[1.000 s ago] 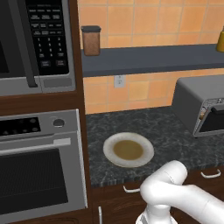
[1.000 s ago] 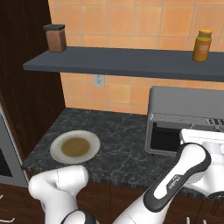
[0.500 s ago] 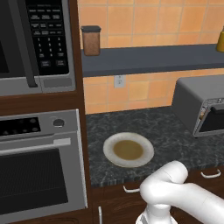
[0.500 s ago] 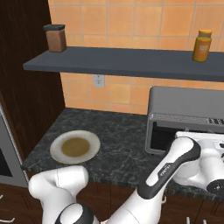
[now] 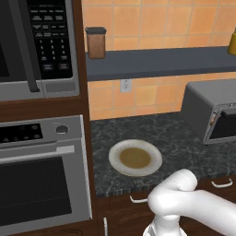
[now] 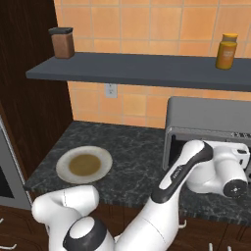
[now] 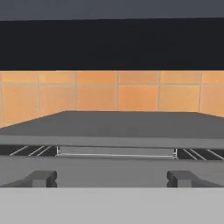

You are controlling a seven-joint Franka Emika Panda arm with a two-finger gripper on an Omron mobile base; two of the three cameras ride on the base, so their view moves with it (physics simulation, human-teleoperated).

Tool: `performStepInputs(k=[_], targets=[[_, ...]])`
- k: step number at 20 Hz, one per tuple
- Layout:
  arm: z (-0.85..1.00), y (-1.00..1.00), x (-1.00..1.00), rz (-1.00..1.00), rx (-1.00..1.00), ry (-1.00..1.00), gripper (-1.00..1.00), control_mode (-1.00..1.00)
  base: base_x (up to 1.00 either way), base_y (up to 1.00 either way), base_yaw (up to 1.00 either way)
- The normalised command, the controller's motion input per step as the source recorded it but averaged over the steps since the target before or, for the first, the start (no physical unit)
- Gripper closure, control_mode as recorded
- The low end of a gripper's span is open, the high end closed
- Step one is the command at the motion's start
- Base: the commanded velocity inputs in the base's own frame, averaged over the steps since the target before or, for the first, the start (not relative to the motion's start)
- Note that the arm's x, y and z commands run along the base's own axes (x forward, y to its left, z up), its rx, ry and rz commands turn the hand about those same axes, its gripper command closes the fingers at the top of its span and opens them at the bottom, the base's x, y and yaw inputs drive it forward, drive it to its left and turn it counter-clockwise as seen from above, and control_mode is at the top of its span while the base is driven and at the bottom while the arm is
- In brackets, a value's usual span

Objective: Pick up the kebab skewer and baguette bread, and place them inside the toaster oven. Close the toaster oven door and start by setting the timer.

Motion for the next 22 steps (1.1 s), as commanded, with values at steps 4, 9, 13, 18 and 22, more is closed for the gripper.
performStepInputs(k=[4, 9, 13, 18, 22], targets=[[-0.18, 0.0, 0.0, 0.0, 0.0, 0.07, -1.0, -1.0, 0.0, 0.0, 0.0], [-0.01, 0.01, 0.1, 0.0, 0.0, 0.04, -1.0, -1.0, 0.0, 0.0, 0.0], [0.0, 0.07, 0.18, 0.0, 0.0, 0.06, -1.0, -1.0, 0.0, 0.0, 0.0], [0.0, 0.04, 0.1, 0.0, 0.0, 0.06, -1.0, -1.0, 0.0, 0.0, 0.0], [0.0, 0.05, 0.08, 0.0, 0.0, 0.0, -1.0, -1.0, 0.0, 0.0, 0.0]])
